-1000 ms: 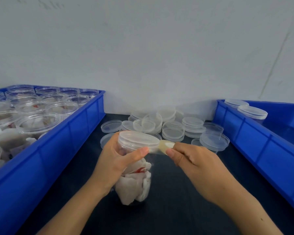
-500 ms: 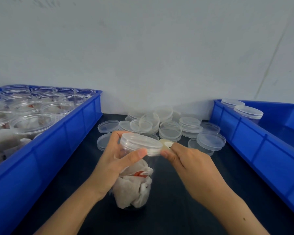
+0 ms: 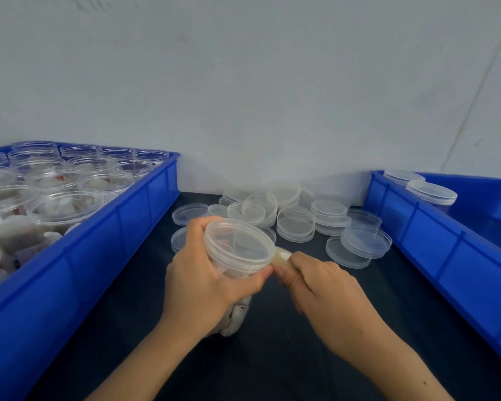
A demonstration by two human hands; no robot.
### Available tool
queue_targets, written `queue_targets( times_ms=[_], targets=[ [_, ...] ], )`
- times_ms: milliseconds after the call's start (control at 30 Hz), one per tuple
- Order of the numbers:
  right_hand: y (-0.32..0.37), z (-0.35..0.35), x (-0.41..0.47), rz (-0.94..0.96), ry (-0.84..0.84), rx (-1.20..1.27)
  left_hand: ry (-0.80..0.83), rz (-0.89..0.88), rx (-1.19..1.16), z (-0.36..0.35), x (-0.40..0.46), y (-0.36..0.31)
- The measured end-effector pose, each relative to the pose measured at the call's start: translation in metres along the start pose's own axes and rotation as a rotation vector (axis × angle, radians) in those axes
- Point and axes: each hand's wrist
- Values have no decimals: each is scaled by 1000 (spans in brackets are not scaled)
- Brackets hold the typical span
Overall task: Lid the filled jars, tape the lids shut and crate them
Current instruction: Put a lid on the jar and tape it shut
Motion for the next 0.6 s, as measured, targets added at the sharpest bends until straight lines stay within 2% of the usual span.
queue_targets(
  times_ms=[333, 600],
  targets=[
    [-4, -8, 2, -107, 105, 341, -44, -185, 167, 5, -6, -6],
    [3, -14, 2, -206, -123, 425, -77, -275, 230, 6, -6, -10]
  ],
)
Point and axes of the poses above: each hand's wrist, its own x-axis towards the middle knuckle, its own z-axis out of the back of the hand, y = z × x, and after that the axes turned 9 degrees about z, right-handed
